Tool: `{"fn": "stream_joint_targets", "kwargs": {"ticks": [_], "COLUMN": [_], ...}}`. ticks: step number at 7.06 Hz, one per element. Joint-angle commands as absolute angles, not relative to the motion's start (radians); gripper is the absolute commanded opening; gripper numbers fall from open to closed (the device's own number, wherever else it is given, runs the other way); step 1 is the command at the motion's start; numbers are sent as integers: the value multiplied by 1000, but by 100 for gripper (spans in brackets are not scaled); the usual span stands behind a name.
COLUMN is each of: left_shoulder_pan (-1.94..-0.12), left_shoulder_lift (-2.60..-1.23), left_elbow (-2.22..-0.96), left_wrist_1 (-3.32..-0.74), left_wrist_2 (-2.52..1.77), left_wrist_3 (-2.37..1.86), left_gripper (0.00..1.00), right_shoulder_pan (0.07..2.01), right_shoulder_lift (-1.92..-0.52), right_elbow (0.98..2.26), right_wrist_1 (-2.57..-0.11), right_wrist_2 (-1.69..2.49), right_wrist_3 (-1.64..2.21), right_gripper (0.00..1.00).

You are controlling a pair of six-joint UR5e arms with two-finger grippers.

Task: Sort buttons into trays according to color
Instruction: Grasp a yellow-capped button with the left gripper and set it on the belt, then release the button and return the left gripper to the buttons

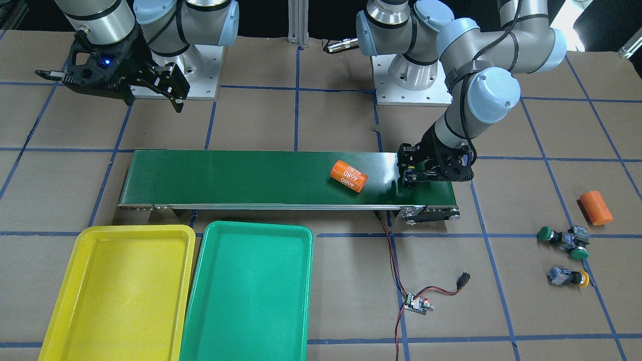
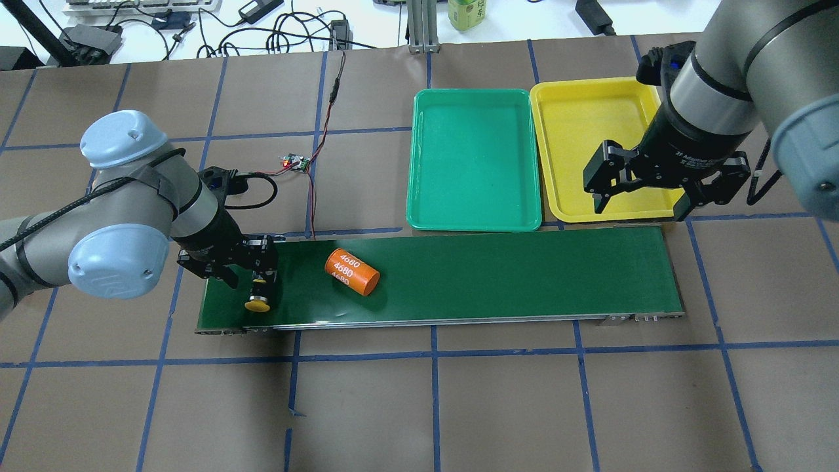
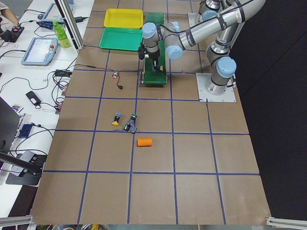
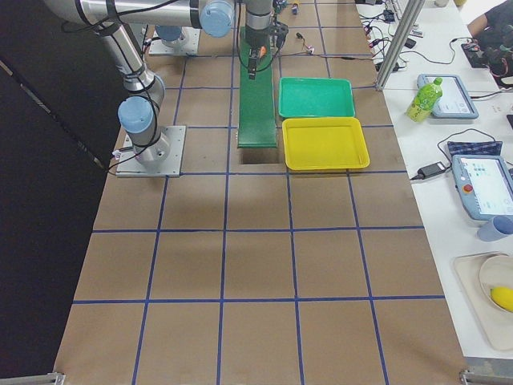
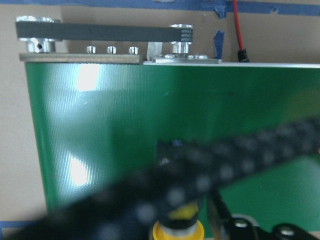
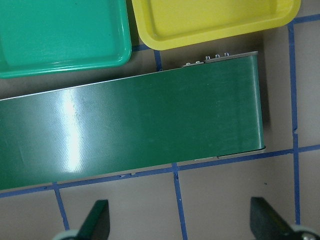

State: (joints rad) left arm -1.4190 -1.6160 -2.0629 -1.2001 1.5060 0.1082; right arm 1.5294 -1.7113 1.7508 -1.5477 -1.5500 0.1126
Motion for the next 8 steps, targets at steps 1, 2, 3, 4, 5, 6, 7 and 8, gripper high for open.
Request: {"fn": "stream_joint_targets", "kwargs": {"ticks": [1,2,3,4,5,6,7,8], "left_shoulder_pan": [-1402,-1367,-1286,-1184,-1096,-1053,-1037,-1034], "left_shoulder_lift": [-1612,-1641,-1699,-1759,-1820,-1866,-1923,-1983], "left_elbow": [-1940,-1852,-1773,-1729,-1688,-1660,-1645,-1620], "left_wrist_1": [-1254,-1308,-1312,-1298,-1295,-1275,-1150,-1068], "left_wrist_2": [1517,1534,1633,1652,1649,1648,1652,1652], "left_wrist_3": [101,123,211,402,475,486,538,617], "left_gripper": [100,100,100,100,100,100,100,100], "right_shoulder_pan": [1529,1529,1529,1529,1529,1529,1529,1529], "right_shoulder_lift": [-1710,-1710,-1710,-1712,-1710,-1710,-1712,-1709], "right_elbow": [1752,1752,1753,1753,1753,1753,1753,1753], "right_wrist_1": [-1549,-1548,-1548,-1548,-1548,-1548,-1548,-1546], "right_wrist_2": [-1552,-1552,-1552,-1552,-1552,-1552,-1554,-1554], "right_wrist_3": [112,112,113,115,112,115,112,115], "right_gripper": [100,100,100,100,100,100,100,100]}}
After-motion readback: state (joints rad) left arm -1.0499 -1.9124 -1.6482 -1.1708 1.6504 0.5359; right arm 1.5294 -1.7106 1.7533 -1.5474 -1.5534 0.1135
